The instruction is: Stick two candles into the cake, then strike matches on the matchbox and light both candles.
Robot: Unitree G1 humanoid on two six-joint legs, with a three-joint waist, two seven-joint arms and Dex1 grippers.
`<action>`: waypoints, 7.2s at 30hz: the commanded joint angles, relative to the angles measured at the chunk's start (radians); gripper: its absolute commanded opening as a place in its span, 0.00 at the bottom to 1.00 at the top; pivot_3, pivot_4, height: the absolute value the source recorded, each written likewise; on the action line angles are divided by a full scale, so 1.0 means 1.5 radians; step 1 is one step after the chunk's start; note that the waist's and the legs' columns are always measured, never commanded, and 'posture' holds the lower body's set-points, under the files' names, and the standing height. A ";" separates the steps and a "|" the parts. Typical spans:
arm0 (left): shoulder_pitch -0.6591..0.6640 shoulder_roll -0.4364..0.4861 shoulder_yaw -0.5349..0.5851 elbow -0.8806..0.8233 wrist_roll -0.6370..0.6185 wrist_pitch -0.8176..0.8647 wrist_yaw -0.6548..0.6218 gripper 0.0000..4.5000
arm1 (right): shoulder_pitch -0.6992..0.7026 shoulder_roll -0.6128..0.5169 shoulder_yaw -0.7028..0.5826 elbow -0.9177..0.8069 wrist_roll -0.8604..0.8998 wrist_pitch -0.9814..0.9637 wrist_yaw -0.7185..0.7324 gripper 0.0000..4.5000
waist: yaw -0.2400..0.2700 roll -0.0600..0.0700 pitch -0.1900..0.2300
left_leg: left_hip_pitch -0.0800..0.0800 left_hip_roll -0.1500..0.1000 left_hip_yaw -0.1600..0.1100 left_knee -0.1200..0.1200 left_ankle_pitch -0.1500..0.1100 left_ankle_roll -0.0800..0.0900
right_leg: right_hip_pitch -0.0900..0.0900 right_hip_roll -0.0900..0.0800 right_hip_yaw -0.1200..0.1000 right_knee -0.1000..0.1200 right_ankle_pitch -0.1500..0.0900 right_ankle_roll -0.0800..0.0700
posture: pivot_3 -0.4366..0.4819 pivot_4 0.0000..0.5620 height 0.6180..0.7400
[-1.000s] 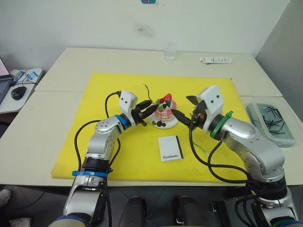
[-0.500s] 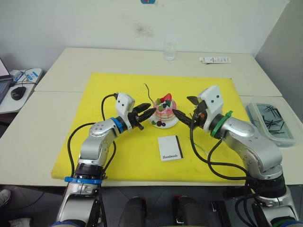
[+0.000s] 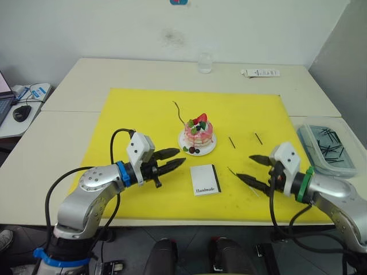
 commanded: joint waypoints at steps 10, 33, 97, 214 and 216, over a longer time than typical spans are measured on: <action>-0.012 0.042 -0.049 -0.076 -0.037 -0.027 -0.075 0.50 | 0.127 0.003 -0.027 -0.043 -0.026 -0.089 -0.007 0.87 | 0.001 0.000 0.000 | 0.001 -0.001 0.001 0.001 0.000 0.000 | 0.001 -0.001 0.001 -0.001 0.000 0.000 | 0.48 0.27 1.00; 0.002 0.031 -0.091 -0.079 -0.029 -0.067 -0.085 1.00 | 0.178 0.010 -0.031 -0.009 -0.067 -0.138 -0.018 0.73 | 0.001 0.000 0.000 | 0.001 -0.001 0.001 0.001 0.000 0.000 | 0.001 0.000 0.001 -0.001 0.000 0.000 | 0.48 0.27 1.00; 0.038 -0.055 -0.159 -0.090 0.013 -0.097 0.009 1.00 | 0.141 -0.225 -0.166 0.011 -0.021 0.040 0.156 0.01 | 0.008 0.000 0.000 | 0.000 -0.003 0.001 0.001 0.000 0.000 | 0.002 0.001 0.001 -0.002 0.000 0.001 | 0.48 0.27 1.00; -0.022 -0.186 -0.082 -0.094 0.058 -0.002 0.308 1.00 | -0.325 0.417 0.036 0.316 -0.106 -0.283 -0.207 0.00 | -0.002 0.000 0.001 | 0.001 -0.001 0.000 0.002 0.000 0.000 | 0.001 0.005 0.002 0.001 0.004 0.006 | 0.48 0.27 1.00; -0.022 -0.179 -0.079 -0.100 0.055 0.005 0.307 1.00 | -0.328 0.425 0.045 0.334 -0.107 -0.300 -0.197 0.00 | -0.002 0.000 0.001 | 0.001 -0.001 0.000 0.002 0.000 0.000 | 0.001 0.005 0.002 0.002 0.004 0.006 | 0.48 0.27 1.00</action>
